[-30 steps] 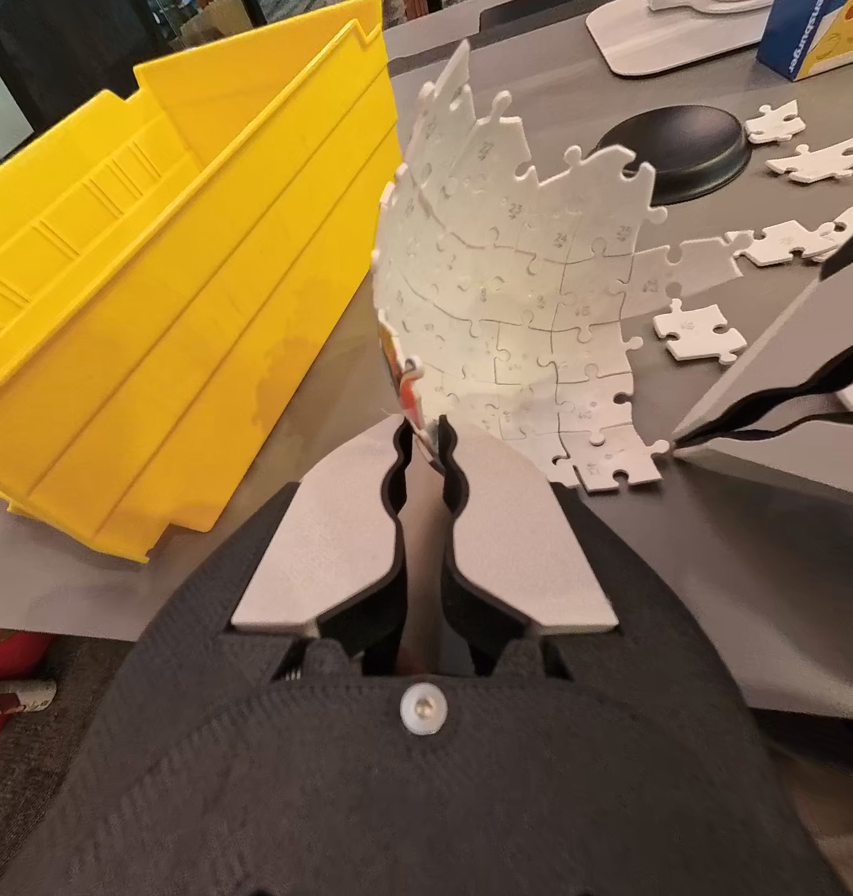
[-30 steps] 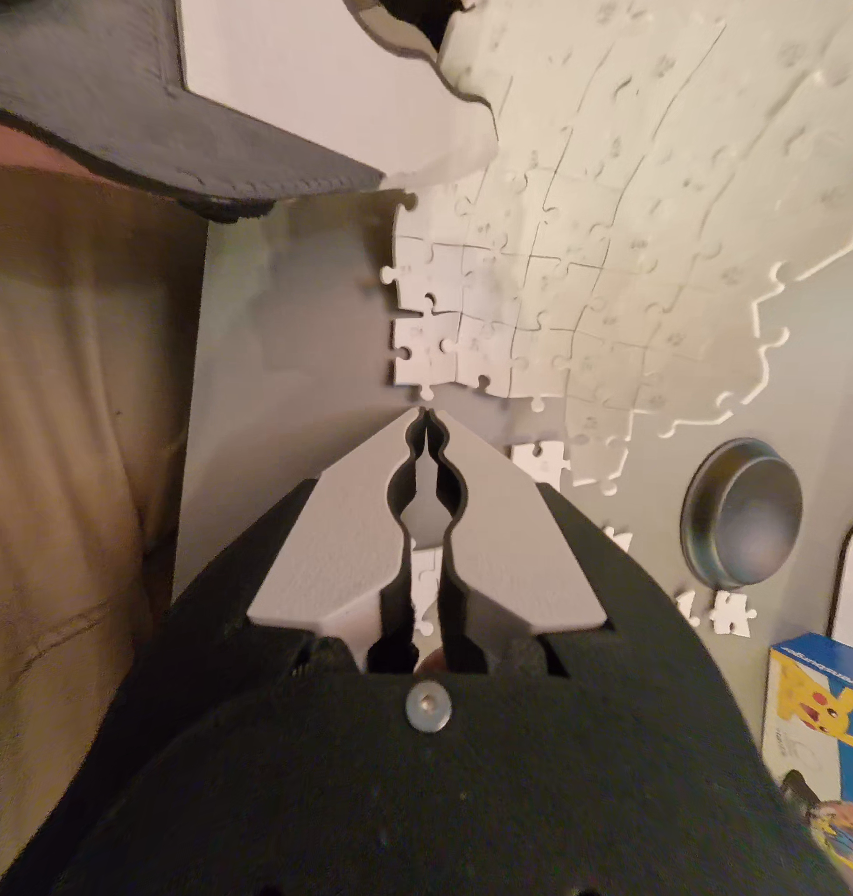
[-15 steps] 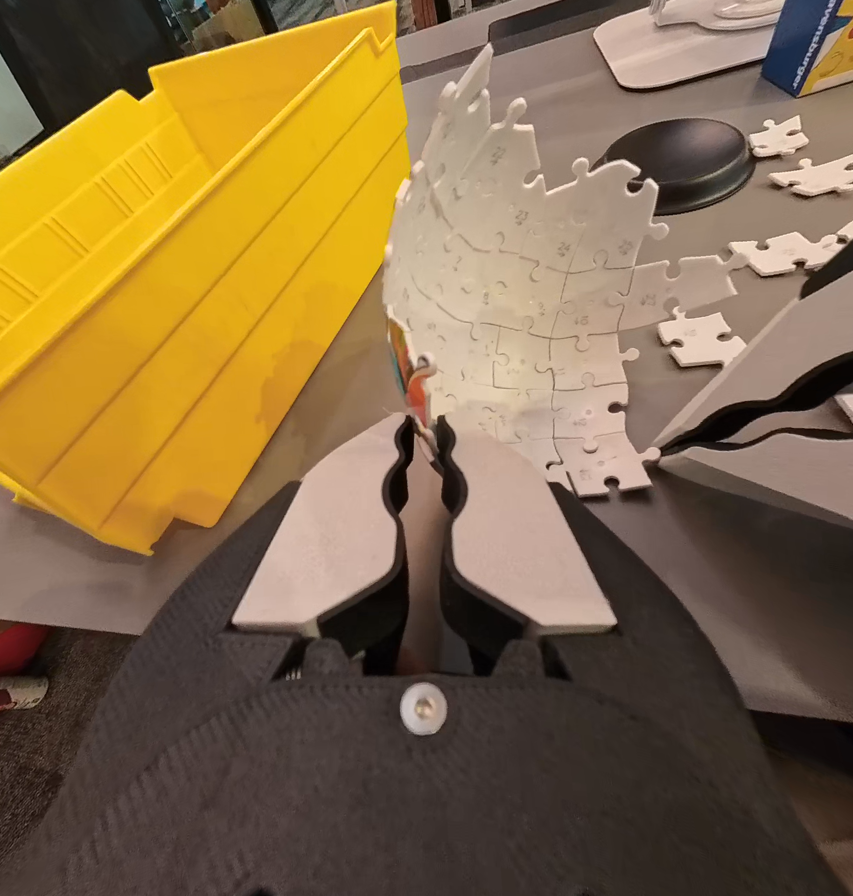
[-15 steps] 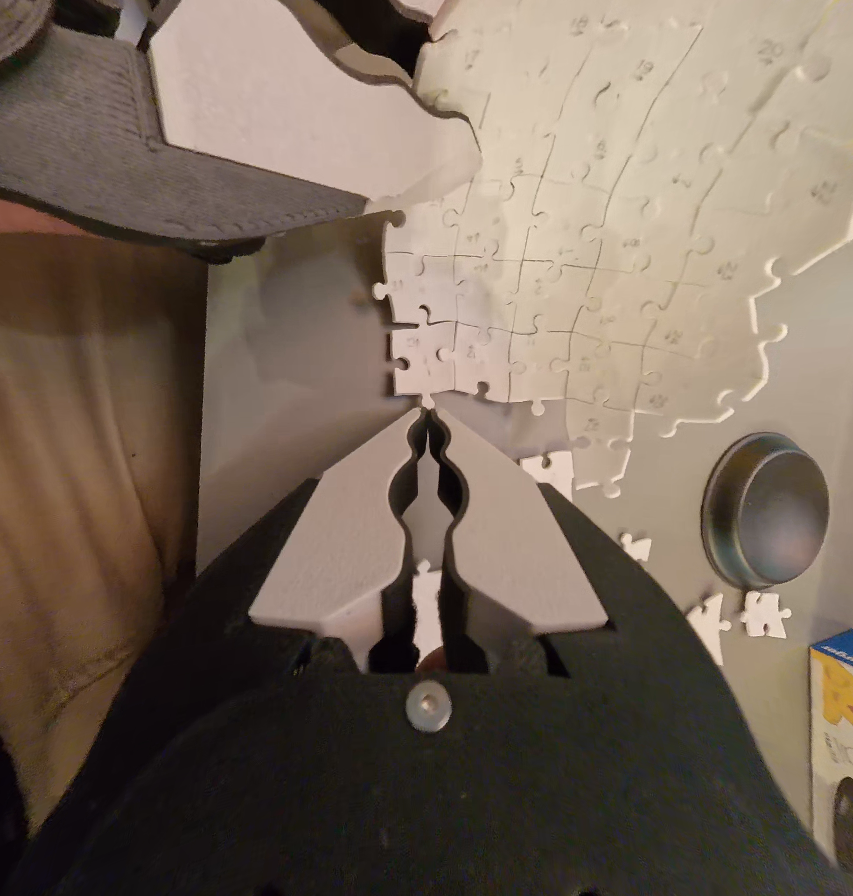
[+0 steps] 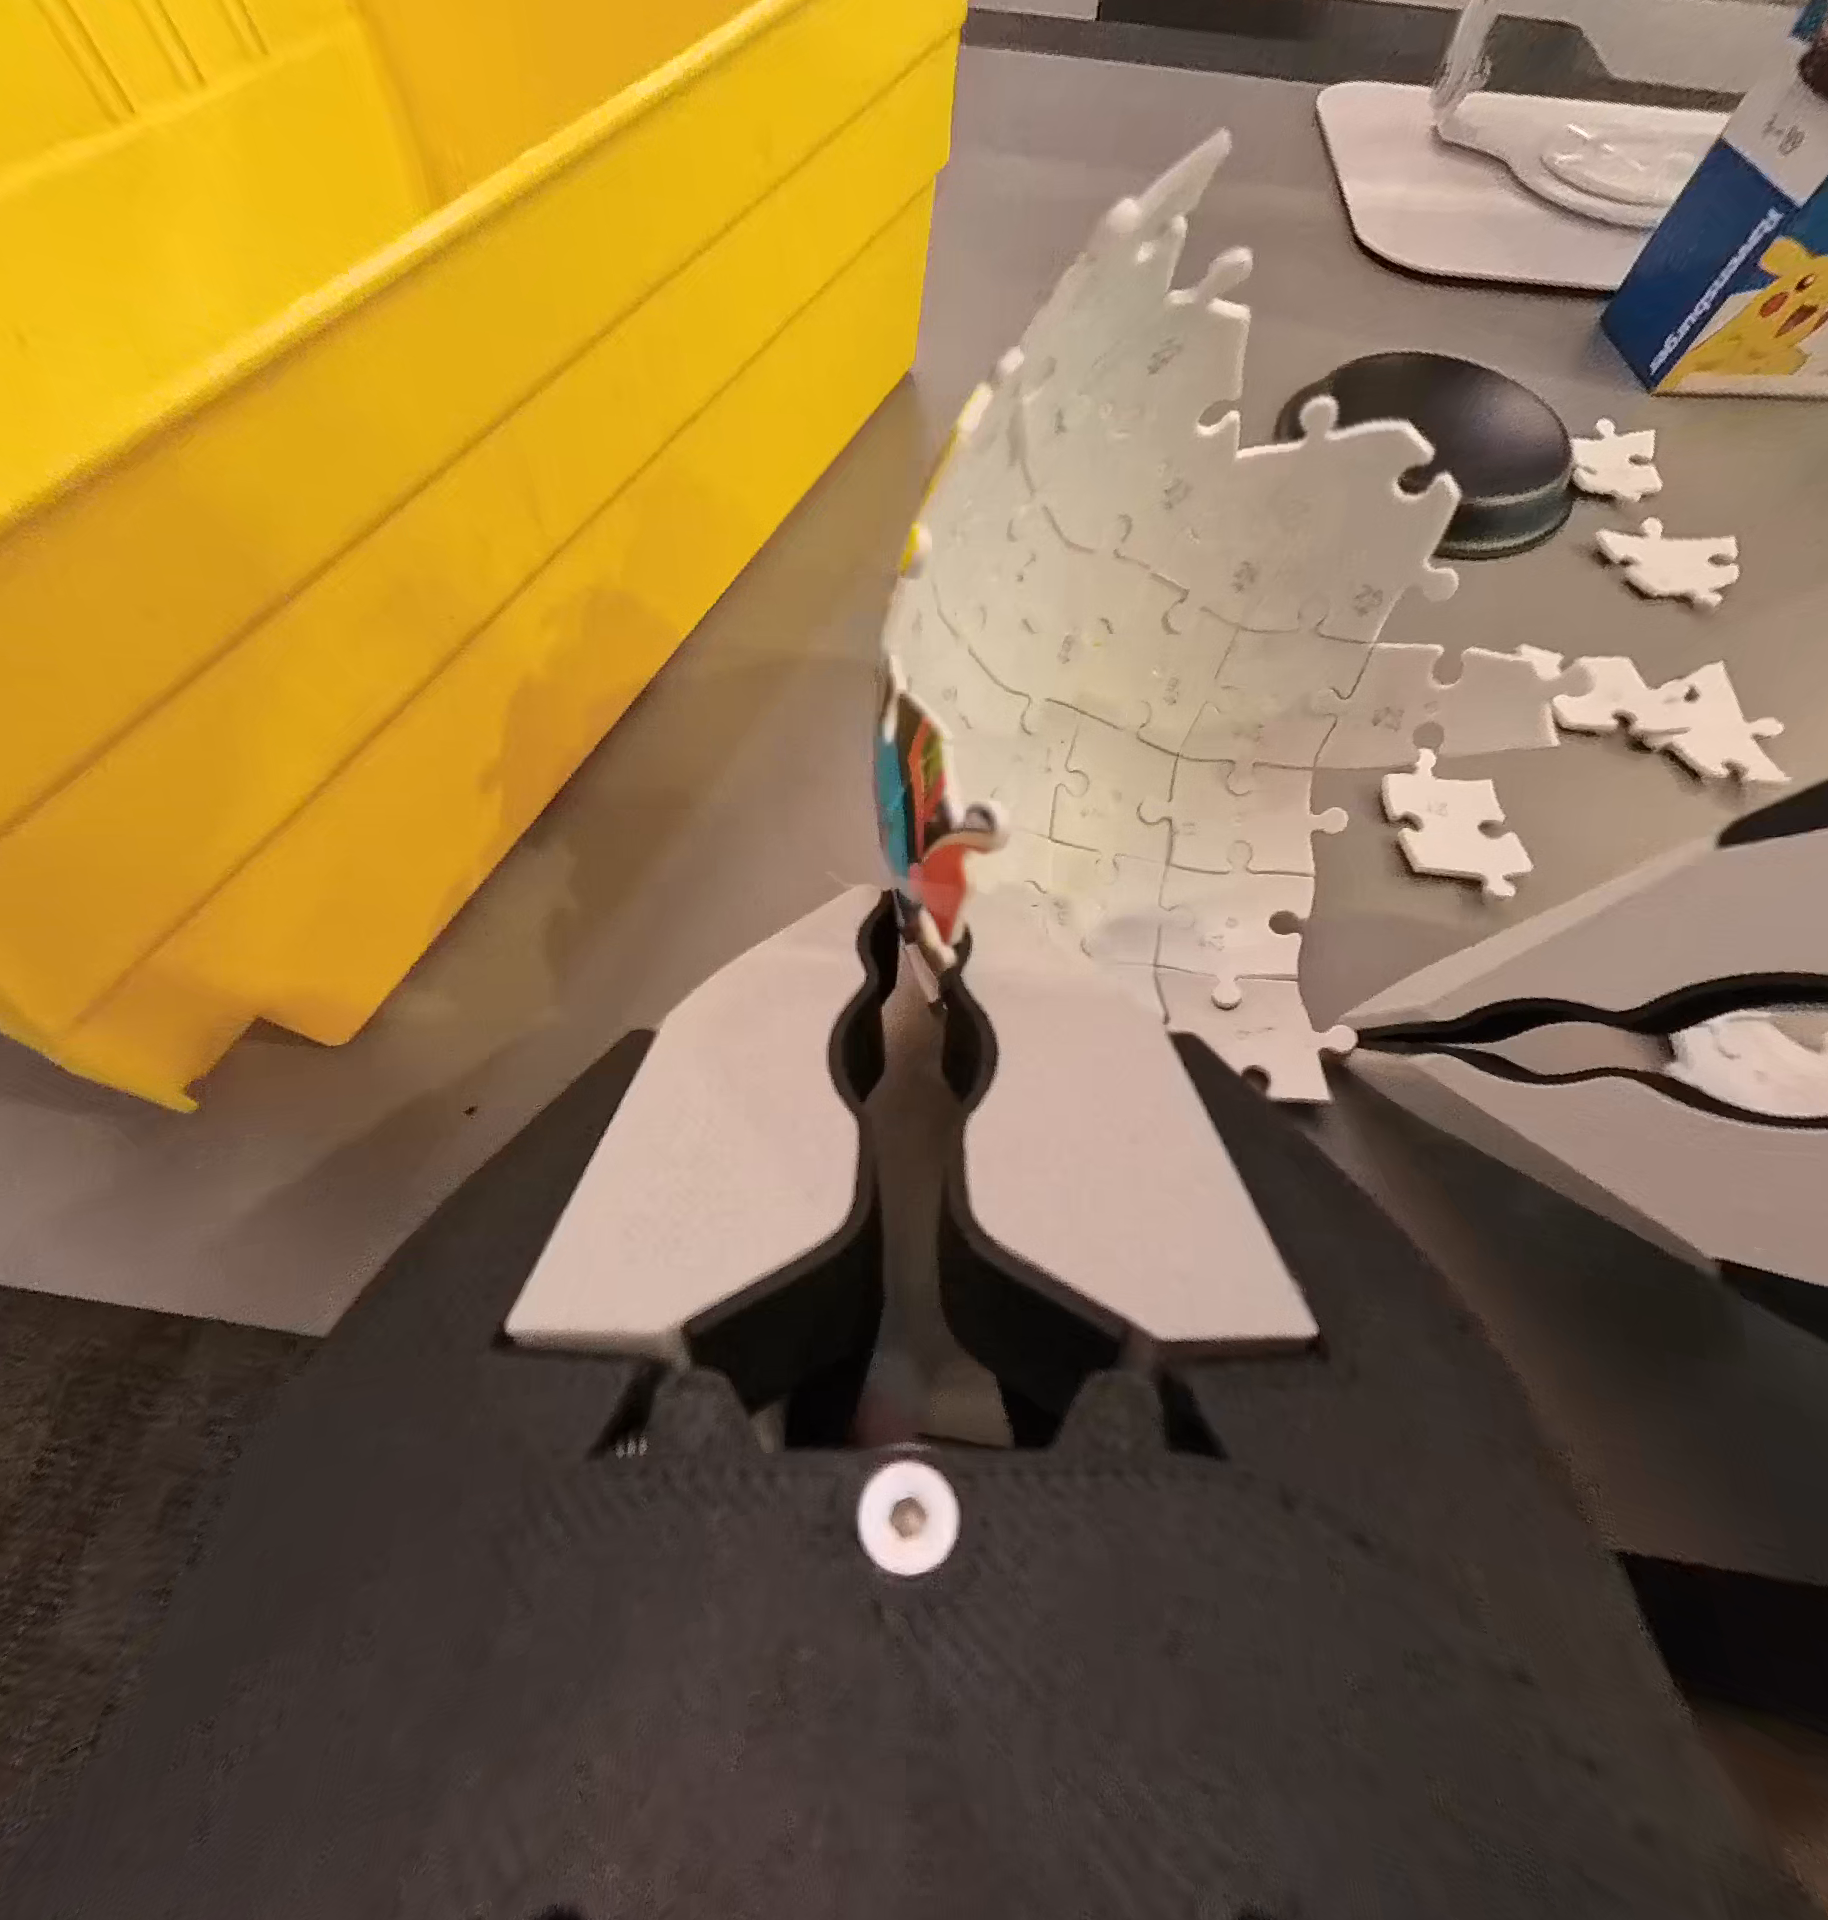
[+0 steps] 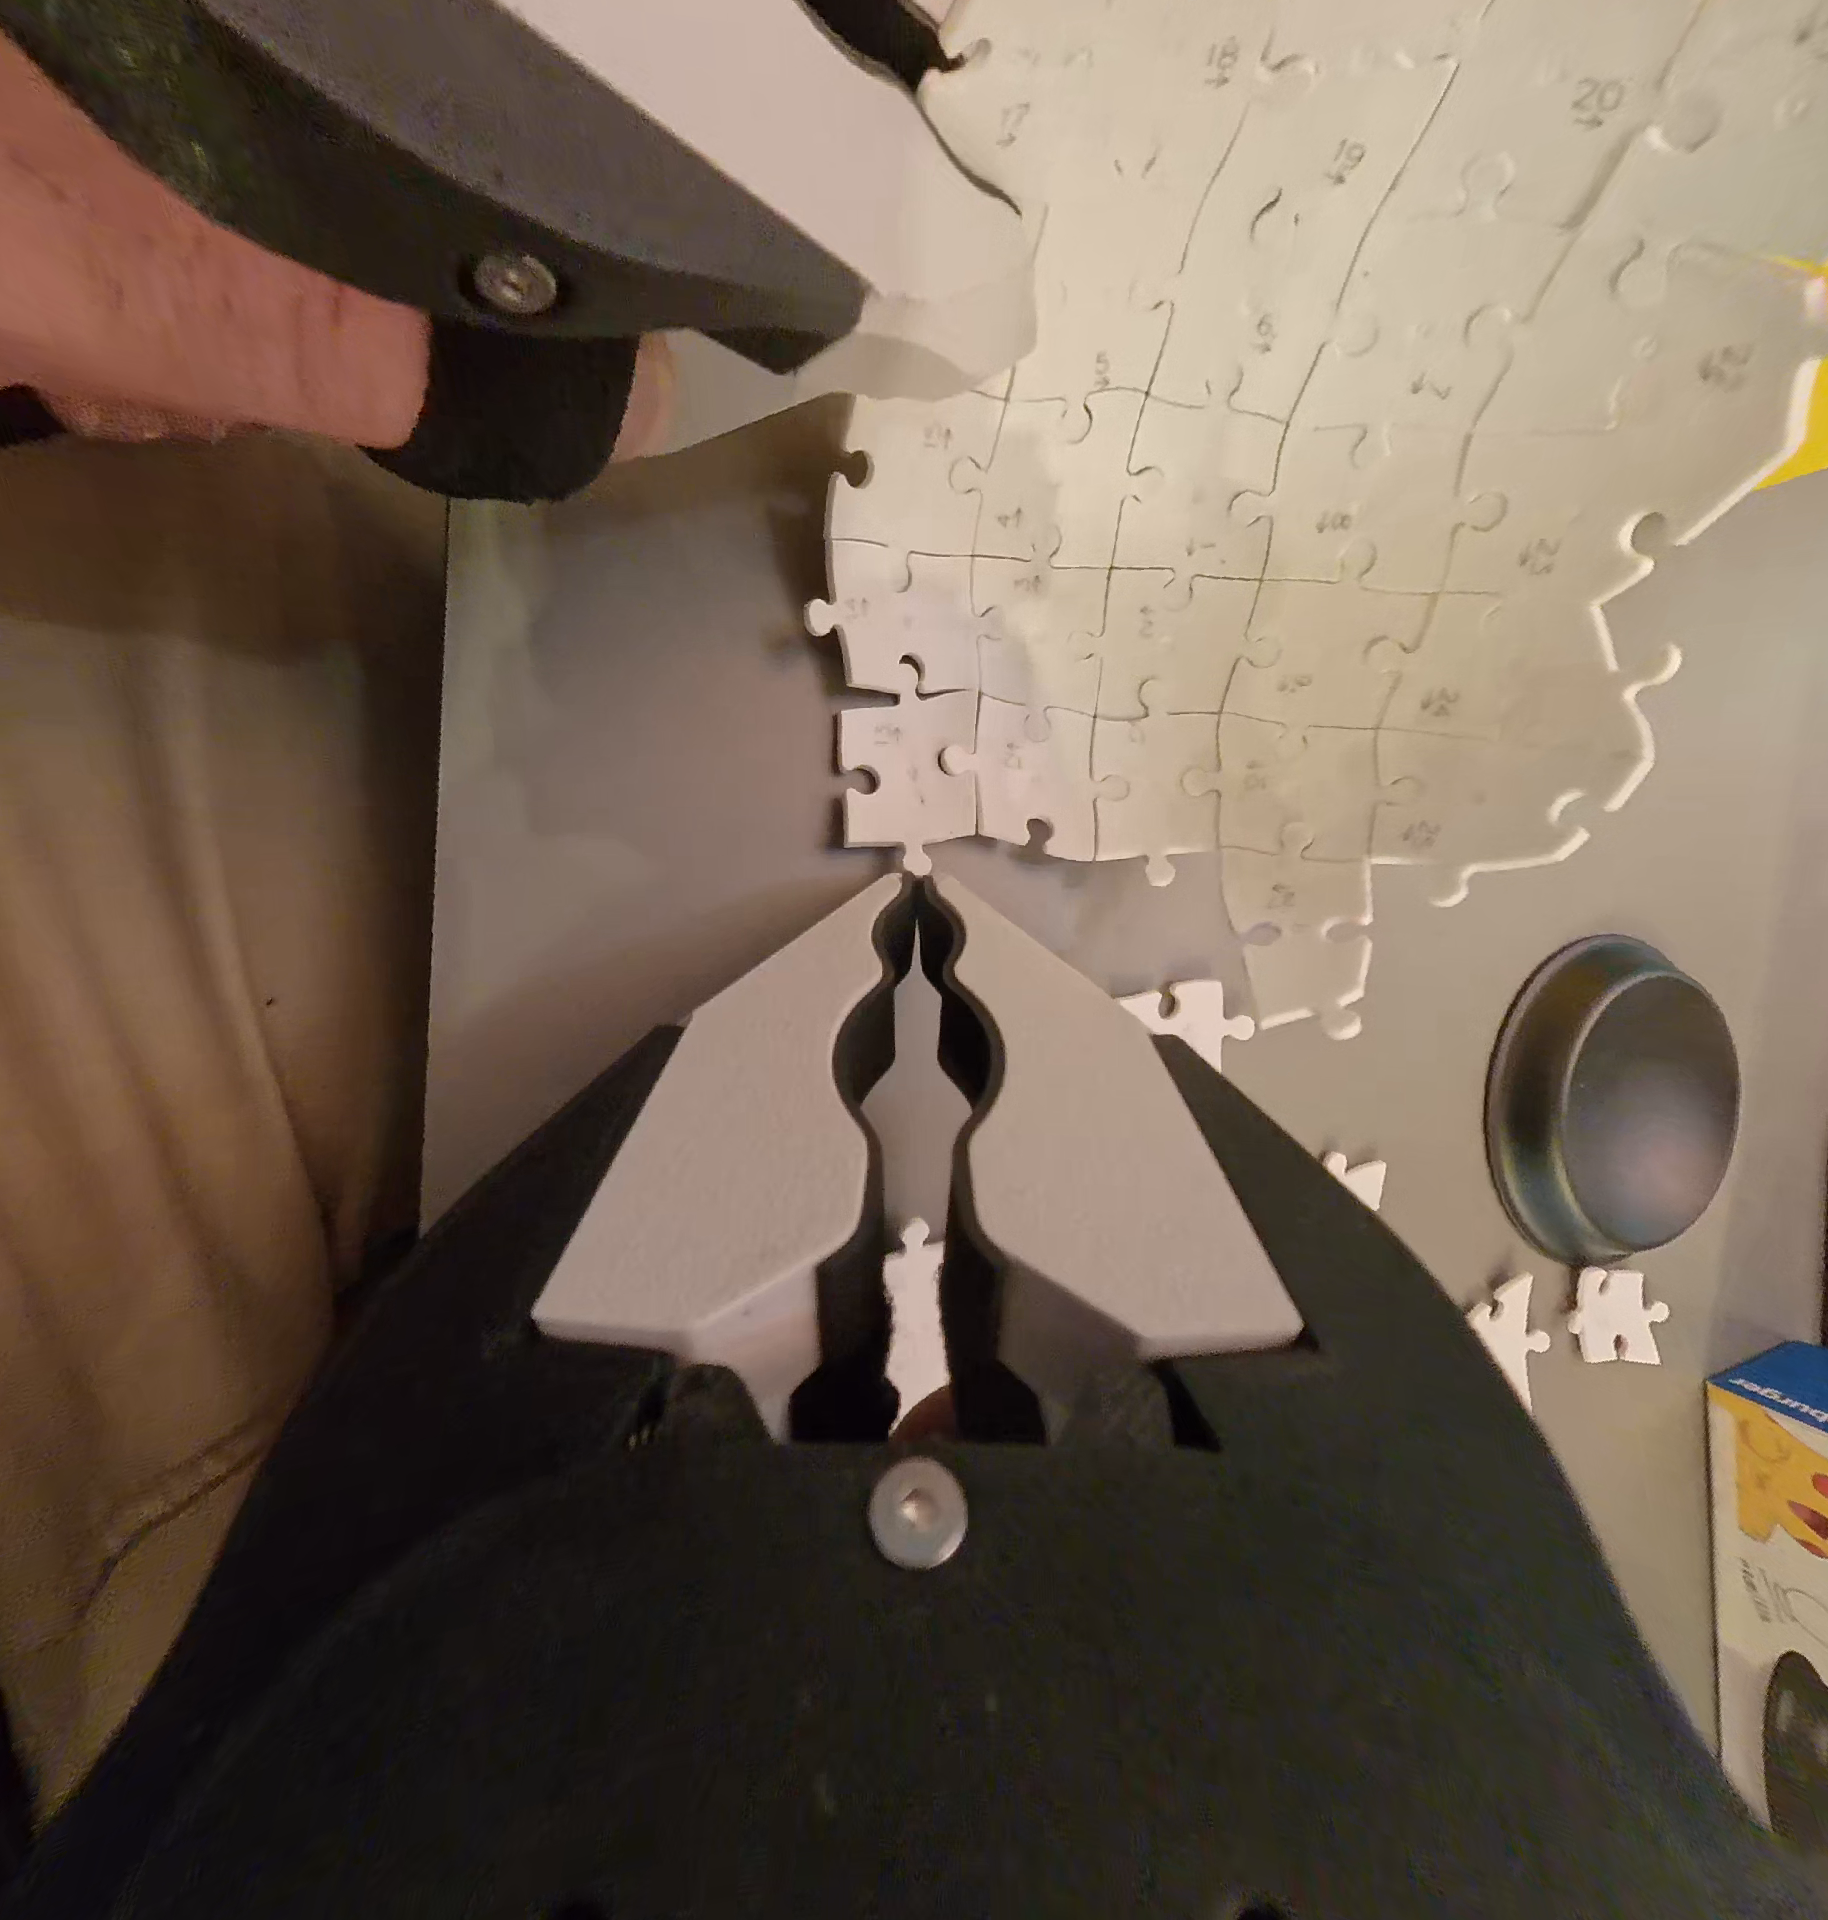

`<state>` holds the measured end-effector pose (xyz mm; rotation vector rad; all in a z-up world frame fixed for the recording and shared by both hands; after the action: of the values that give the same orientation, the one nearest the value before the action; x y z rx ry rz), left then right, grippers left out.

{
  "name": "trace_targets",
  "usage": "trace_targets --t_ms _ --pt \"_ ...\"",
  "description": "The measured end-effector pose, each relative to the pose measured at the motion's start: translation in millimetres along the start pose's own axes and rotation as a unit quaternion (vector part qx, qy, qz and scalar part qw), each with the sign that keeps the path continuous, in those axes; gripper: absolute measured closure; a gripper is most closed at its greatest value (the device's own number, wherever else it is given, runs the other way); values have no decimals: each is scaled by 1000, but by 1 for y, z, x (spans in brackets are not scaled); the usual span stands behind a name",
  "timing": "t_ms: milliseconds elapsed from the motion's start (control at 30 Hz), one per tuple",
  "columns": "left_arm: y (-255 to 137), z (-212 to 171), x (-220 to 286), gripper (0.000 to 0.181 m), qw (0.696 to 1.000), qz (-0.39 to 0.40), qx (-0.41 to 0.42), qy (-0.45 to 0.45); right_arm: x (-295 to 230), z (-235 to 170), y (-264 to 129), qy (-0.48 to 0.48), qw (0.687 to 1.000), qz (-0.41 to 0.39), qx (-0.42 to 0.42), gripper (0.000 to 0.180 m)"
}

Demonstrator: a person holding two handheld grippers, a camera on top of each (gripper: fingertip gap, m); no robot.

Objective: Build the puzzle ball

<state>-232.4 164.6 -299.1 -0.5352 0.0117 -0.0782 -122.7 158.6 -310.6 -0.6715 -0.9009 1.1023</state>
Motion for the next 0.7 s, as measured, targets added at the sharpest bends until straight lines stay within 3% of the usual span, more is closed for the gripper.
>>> trace_targets --t_ms 700 --pt "-5 -1 3 175 1000 11 15 4 -3 1 0 94 995 11 25 180"
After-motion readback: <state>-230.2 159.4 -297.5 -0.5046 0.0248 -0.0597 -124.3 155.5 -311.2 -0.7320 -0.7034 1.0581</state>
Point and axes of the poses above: each gripper's, where its closed fingertips meet, y out along the fingers, z out of its top, x = y × z across the jaws, the point moved 5 cm from there along -y, back along the fingers, and after that the axes turned 4 degrees about z, right-handed, at the moved point
